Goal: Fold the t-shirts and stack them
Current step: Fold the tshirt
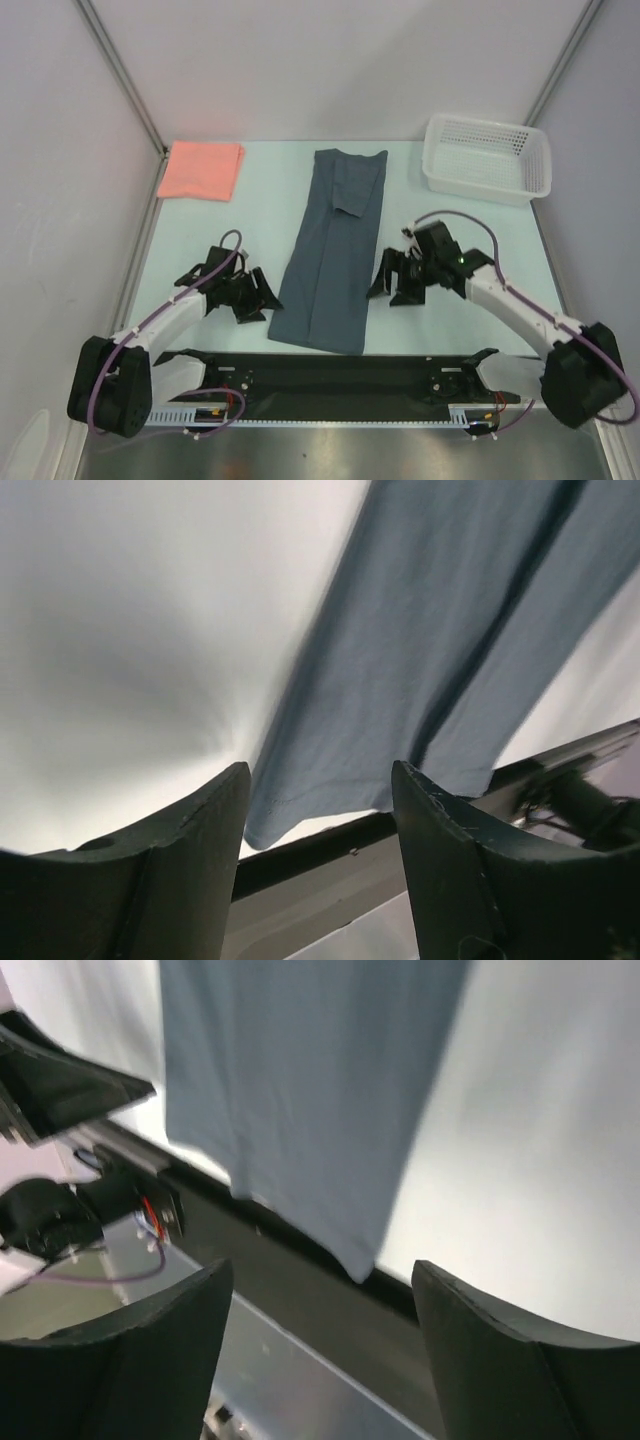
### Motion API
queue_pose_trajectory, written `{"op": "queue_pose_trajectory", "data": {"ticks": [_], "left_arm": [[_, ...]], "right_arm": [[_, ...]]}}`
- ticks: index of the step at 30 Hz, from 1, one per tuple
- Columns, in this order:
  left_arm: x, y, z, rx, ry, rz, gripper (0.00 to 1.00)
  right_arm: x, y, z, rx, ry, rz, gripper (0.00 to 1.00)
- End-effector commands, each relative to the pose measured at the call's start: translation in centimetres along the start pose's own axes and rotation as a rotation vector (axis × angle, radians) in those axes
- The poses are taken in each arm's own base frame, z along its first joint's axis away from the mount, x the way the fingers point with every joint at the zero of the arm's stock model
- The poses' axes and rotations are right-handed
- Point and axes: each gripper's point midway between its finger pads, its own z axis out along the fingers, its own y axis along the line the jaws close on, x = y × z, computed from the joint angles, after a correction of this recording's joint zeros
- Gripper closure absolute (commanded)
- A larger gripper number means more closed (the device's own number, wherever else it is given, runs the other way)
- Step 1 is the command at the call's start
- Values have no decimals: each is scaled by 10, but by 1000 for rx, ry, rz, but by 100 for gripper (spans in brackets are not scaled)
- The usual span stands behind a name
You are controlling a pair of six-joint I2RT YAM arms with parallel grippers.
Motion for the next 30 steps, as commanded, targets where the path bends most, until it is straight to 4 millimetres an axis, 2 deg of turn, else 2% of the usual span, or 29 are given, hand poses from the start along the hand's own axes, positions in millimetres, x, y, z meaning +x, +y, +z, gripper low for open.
{"op": "queue_pose_trajectory", "data": {"ticks": [1,3,4,5,7,8,12,16,20,22,30], "left_arm": [[25,9,6,-96,71,19,36],[28,16,9,-146,60,23,38],[30,18,8,-162,55,27,39],[30,21,9,-175,45,15,41],[26,24,9,-193,6,16,42],[26,27,9,-205,1,4,43],[24,28,12,-203,-13,6,48],[28,29,17,-188,4,14,48],[29,29,18,-179,11,21,47],[30,27,19,-168,18,26,47],[38,29,21,-183,60,9,47]], "right_arm": [[39,18,-8,-158,-1,63,23],[55,17,-4,-193,-4,66,25],[74,3,5,-175,35,117,28],[85,5,7,-194,54,104,31],[96,2,16,-204,68,129,35],[111,-9,25,-183,105,144,36],[119,-9,42,-185,116,134,46],[123,-19,53,-144,112,157,48],[118,-15,63,-185,89,209,51],[122,-21,68,-161,106,242,51],[124,-28,74,-129,107,274,52]]}}
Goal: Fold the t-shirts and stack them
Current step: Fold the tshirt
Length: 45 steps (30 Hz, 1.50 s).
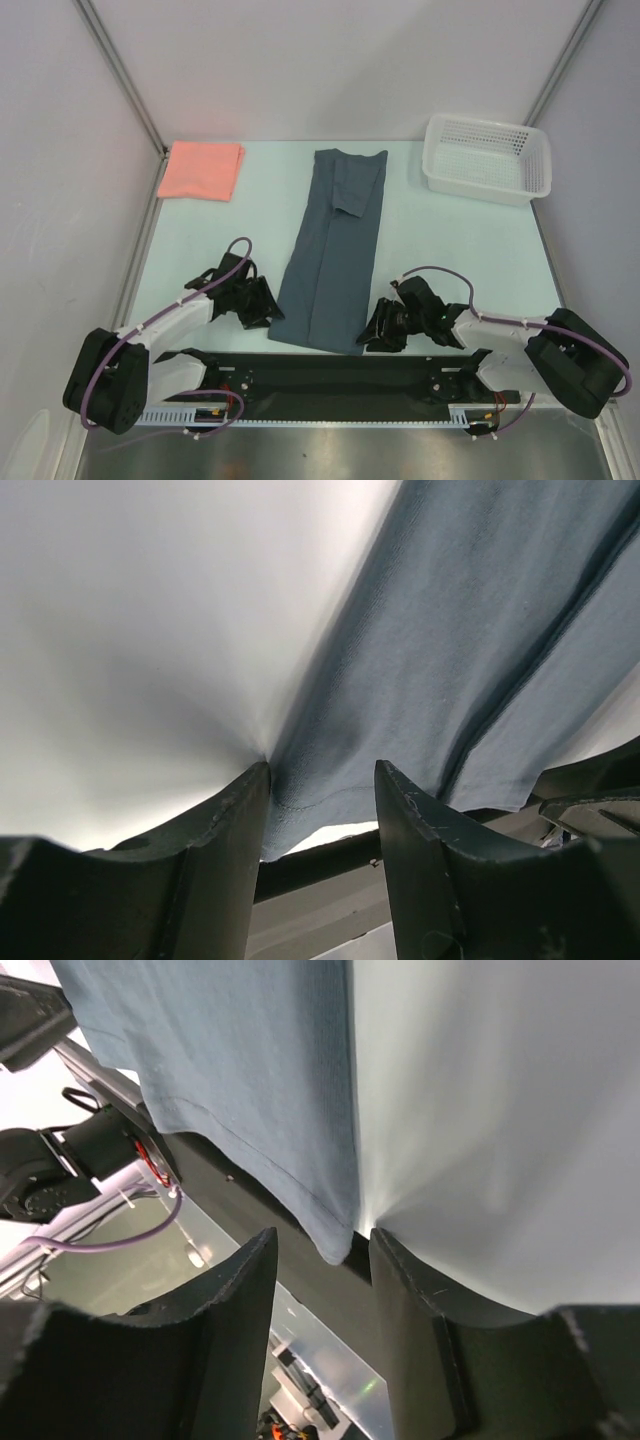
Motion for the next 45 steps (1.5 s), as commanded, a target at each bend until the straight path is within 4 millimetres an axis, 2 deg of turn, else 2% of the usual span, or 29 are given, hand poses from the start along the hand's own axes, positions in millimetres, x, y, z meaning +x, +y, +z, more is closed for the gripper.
{"op": "queue_pose_trajectory", "data": {"ticks": [1,4,8,11,12,13,15,16,18,22,25,30,32,33,34,35,36,37,38,39,40,41,42,43,44,45], "left_arm": [[13,18,5,-75,32,-19,47],[15,20,5,-90,35,-31,49],[19,24,7,-104,54,-42,57],[24,24,9,-96,73,-46,71],[25,23,10,-87,74,-46,75],[27,24,11,-89,81,-47,85],[31,23,11,-80,90,-42,95],[33,22,11,-75,99,-46,100],[38,15,11,-56,110,-37,99],[48,4,9,-25,117,-40,100],[57,-5,7,13,117,-53,100],[66,-20,1,66,114,-68,100],[61,-35,-6,95,94,-47,100],[59,-37,-10,83,82,-25,100],[49,-54,-18,108,58,-9,100],[46,-58,-22,100,53,-5,100],[38,-65,-27,107,31,4,100],[27,-83,-32,129,16,13,100],[17,-90,-35,140,2,13,100],[10,-97,-36,152,8,9,100],[-3,-111,-42,180,-13,11,100],[-12,-113,-34,166,-4,0,100],[-29,-113,-33,162,-28,-15,100],[-43,-126,-38,192,-40,-10,100],[-54,-124,-26,163,-26,-25,100],[-71,-123,-25,161,-46,-32,100]], "right_arm": [[-5,3,5,-13,-22,19,53],[-4,2,8,-7,-15,37,54],[-2,-1,9,5,-16,61,57],[0,-11,9,37,-21,81,69],[1,-15,9,49,-22,87,79],[2,-18,9,57,-22,90,85],[2,-20,6,68,-31,89,97],[3,-26,4,99,-31,96,99],[4,-33,-1,129,-33,70,100],[1,-30,-23,149,-67,6,100],[2,-34,-35,149,-79,5,100],[8,-35,-45,137,-74,-8,100],[8,-31,-48,125,-74,-9,100],[4,-24,-50,109,-83,-17,100],[2,-18,-52,94,-79,-20,100],[-2,-12,-54,81,-84,-30,100],[-18,-2,-58,69,-111,-4,100],[-26,8,-62,45,-113,1,100],[-42,6,-63,62,-129,17,100],[-62,28,-71,23,-169,-8,100],[-71,34,-72,10,-163,-11,100],[-82,40,-73,4,-164,-19,100],[-99,43,-77,5,-179,-38,100],[-115,51,-71,12,-141,-42,100],[-128,55,-71,19,-137,-53,100],[-139,54,-68,35,-120,-53,100]]}}
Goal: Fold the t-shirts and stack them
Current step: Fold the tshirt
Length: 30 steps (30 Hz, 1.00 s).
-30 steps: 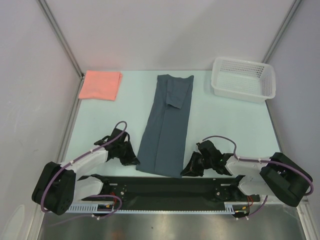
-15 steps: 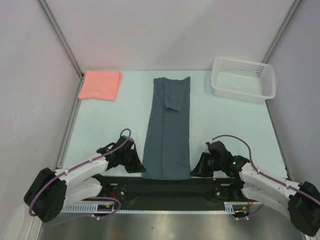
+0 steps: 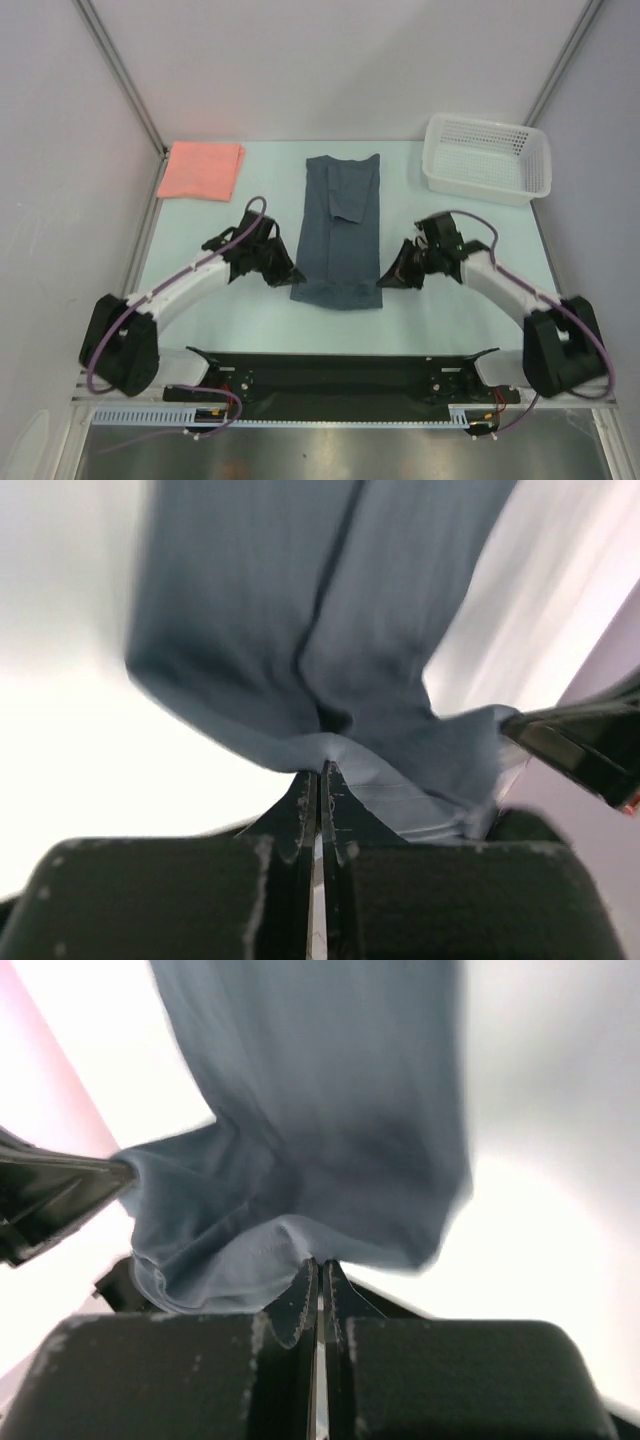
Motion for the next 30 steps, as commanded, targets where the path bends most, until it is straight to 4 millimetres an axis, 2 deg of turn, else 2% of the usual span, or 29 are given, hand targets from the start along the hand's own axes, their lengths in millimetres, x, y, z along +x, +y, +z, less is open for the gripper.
{"op": "queue_pose_trajectory", "data": {"ticks": [1,2,3,4,5,6,7,9,11,13,14,15,19,30], "left_arm": [[-51,-19,6,24,-43,30,100],[-59,-21,9,21,-33,27,100],[-72,-10,23,-17,-14,6,100],[-87,-21,22,3,-29,14,100],[-93,-22,25,5,-24,14,100],[-101,-14,37,-18,-7,4,100],[-113,-24,38,-1,-19,16,100],[-122,-17,50,-25,3,-4,100],[-132,-20,55,-4,-12,-17,100],[-141,-21,60,6,-31,-28,100],[-145,-21,60,11,-40,-37,100],[-146,-23,62,20,-37,-41,100],[-156,-32,69,34,-14,-39,100],[-174,-27,83,16,-6,-58,100]], "right_arm": [[-46,26,10,-37,46,-136,100],[-56,27,15,-30,51,-139,100],[-66,28,18,-24,51,-145,100],[-74,19,29,8,88,-126,100],[-90,33,28,-9,71,-153,100],[-96,33,30,5,77,-147,100],[-104,32,32,2,79,-139,100],[-116,35,42,-23,99,-129,100],[-131,32,48,-15,93,-140,100],[-137,31,52,-24,101,-139,100],[-140,27,57,-18,111,-122,100],[-146,34,56,-28,105,-134,100],[-157,31,55,-12,99,-130,100],[-180,19,58,-24,105,-115,100]]}}
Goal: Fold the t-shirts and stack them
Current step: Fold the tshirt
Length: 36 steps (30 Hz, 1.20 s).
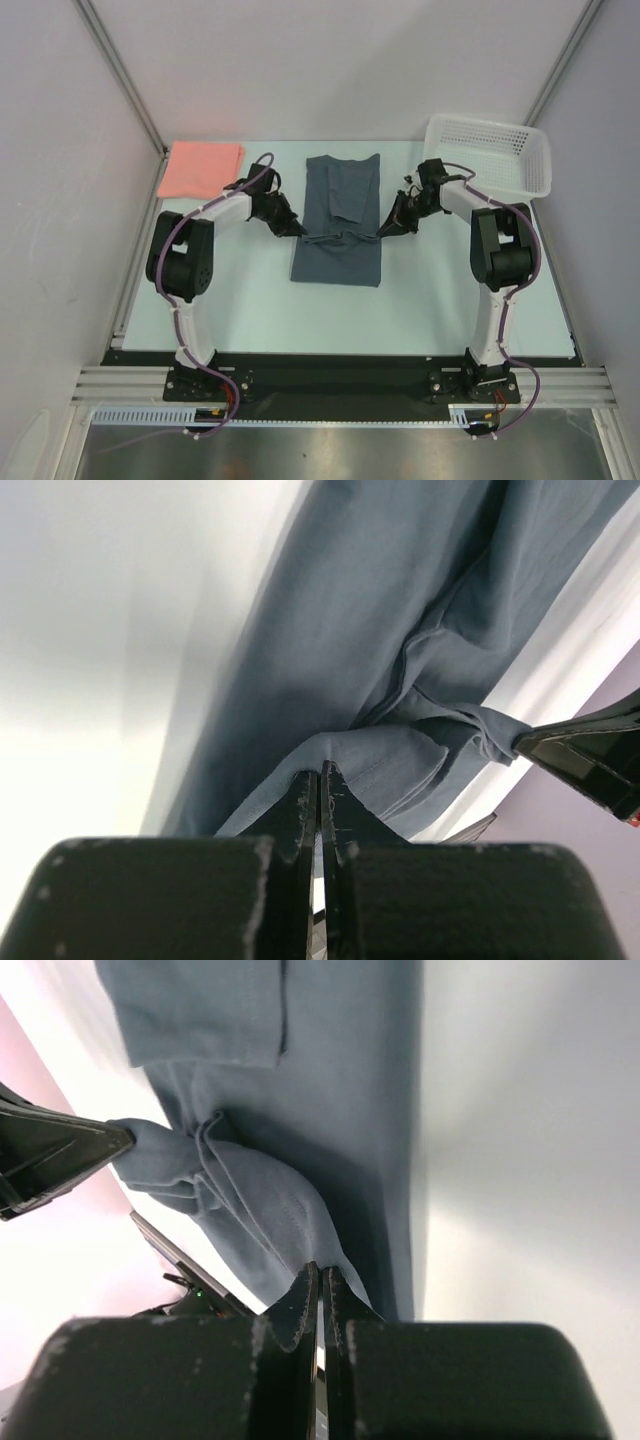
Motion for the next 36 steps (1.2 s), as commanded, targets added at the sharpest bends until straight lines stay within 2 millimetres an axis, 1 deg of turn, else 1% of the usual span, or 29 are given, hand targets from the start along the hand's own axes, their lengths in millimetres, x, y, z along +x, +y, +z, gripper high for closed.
{"op": "queue_pose_trajectory", "data": {"ticks": [1,4,7,8,9,11,13,15,16,17,18,19,20,21,22,23,24,25,26,27,28,29,30,31,32,33,34,35,36], "left_arm": [[-16,-11,-5,34,-24,26,100],[-19,-10,-2,30,-17,17,100],[-21,-7,3,23,-13,-1,99],[-23,-5,4,21,-13,-4,100],[-23,-6,4,22,-14,-4,100],[-25,-5,5,18,-16,-5,100],[-27,-5,7,17,-18,-11,98],[-29,-4,8,13,-18,-10,91],[-33,-4,7,0,-33,-7,86],[-37,-4,5,-5,-48,-4,80],[-42,-6,2,-9,-67,2,62],[-46,-3,-1,-33,-89,4,54],[-52,-4,-7,-42,-111,37,50],[-57,-8,-17,-52,-139,67,46],[-64,-12,-32,-81,-174,95,42],[-71,-10,-42,-114,-215,149,39],[-73,-18,-63,-114,-253,183,38],[-74,-20,-72,-121,-273,224,38],[-72,-22,-79,-114,-284,241,39],[-65,-27,-91,-90,-297,263,40],[-57,-30,-94,-77,-294,298,40],[-49,-34,-97,-58,-289,324,41],[-39,-32,-92,-38,-281,361,41],[-25,-46,-99,17,-284,452,41],[-8,-55,-95,88,-240,501,42],[5,-56,-86,147,-208,544,46],[19,-62,-82,197,-176,565,50],[28,-64,-77,235,-141,565,57],[33,-60,-69,235,-122,541,57]], "right_arm": [[-7,2,-4,-27,8,-22,100],[-12,1,-5,-40,4,-27,100],[-18,-1,0,-53,17,-18,99],[-18,-5,2,-49,30,-9,98],[-22,-3,2,-51,26,-17,98],[-22,-5,4,-44,39,-20,97],[-25,-8,4,-40,39,-12,95],[-28,-11,3,-39,33,-5,90],[-32,-13,3,-39,26,-2,89],[-36,-15,3,-37,20,0,84],[-44,-19,-1,-28,3,12,80],[-48,-26,3,-20,6,17,74],[-60,-18,-6,-13,-12,-4,65],[-68,-25,-10,39,-28,-12,61],[-73,-24,-15,58,-29,-47,59],[-80,-13,-29,70,-48,-71,53],[-82,-12,-38,112,-67,-94,50],[-80,4,-53,133,-97,-161,47],[-76,1,-60,193,-112,-181,41],[-70,4,-65,216,-118,-204,39],[-64,22,-77,212,-159,-255,38],[-50,12,-71,228,-131,-234,37],[-40,18,-72,208,-128,-234,37],[-31,23,-70,169,-122,-229,37],[-22,55,-72,55,-160,-273,37],[-3,44,-56,39,-123,-238,38],[-2,53,-48,-10,-148,-263,42],[9,62,-44,-49,-129,-245,45],[16,53,-36,-37,-115,-220,46]]}}
